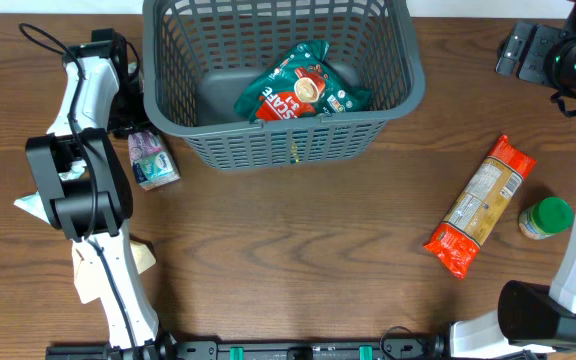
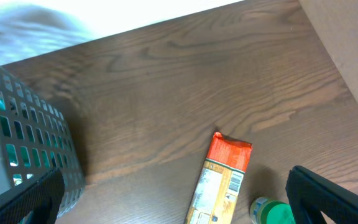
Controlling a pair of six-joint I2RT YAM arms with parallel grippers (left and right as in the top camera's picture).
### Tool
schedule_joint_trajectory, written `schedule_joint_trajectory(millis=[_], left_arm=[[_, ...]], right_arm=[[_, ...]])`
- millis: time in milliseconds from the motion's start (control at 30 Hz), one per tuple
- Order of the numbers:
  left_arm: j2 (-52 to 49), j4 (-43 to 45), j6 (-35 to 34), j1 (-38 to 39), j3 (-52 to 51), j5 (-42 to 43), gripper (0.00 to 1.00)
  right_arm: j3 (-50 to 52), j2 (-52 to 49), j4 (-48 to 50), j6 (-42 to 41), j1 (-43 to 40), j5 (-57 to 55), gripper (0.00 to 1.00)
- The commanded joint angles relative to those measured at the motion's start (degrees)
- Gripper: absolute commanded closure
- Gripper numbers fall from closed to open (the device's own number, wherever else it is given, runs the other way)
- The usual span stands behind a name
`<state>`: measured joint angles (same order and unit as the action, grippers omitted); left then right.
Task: Pack container
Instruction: 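Carry the Kleenex pack into the basket and open the left gripper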
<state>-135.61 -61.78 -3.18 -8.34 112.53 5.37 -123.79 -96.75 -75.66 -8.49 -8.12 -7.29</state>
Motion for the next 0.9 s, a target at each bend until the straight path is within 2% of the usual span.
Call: schedule_joint_trajectory(millis=[0, 67, 200, 300, 733, 800, 867], left_arm=[[-1.3, -2.2, -0.1, -0.1, -0.2, -0.9, 0.88], [-0.9, -3.8, -0.1, -0.1, 0.5, -0.9, 0.95], [2.3, -5.5, -2.9, -0.6, 2.3, -0.9, 0.94], [7.7, -5.4, -5.0, -1.6, 2.6, -0.9, 0.94], [35.7, -4.7, -5.0, -5.3, 2.6, -0.9, 0.95], [39.3, -3.7, -3.1, -4.6, 2.6, 0.2, 0.94], [42.8, -2.1, 4.4, -3.0, 2.6, 4.2, 0.94]], right_arm=[[0.2, 0.0, -0.3, 0.9, -0.1, 0.0, 0.01], [0.2, 0.0, -0.4, 0.9, -0.1, 0.0, 0.01], [0.2, 0.0, -0.4, 0.9, -0.1, 0.0, 0.01], [0.2, 0.0, -0.5, 0.9, -0.1, 0.0, 0.01], [0.2, 0.0, -0.7, 0.9, -0.1, 0.0, 0.01], [0.2, 0.0, -0.7, 0.9, -0.1, 0.0, 0.01], [0.2, 0.0, -0.7, 0.9, -0.1, 0.0, 0.01]])
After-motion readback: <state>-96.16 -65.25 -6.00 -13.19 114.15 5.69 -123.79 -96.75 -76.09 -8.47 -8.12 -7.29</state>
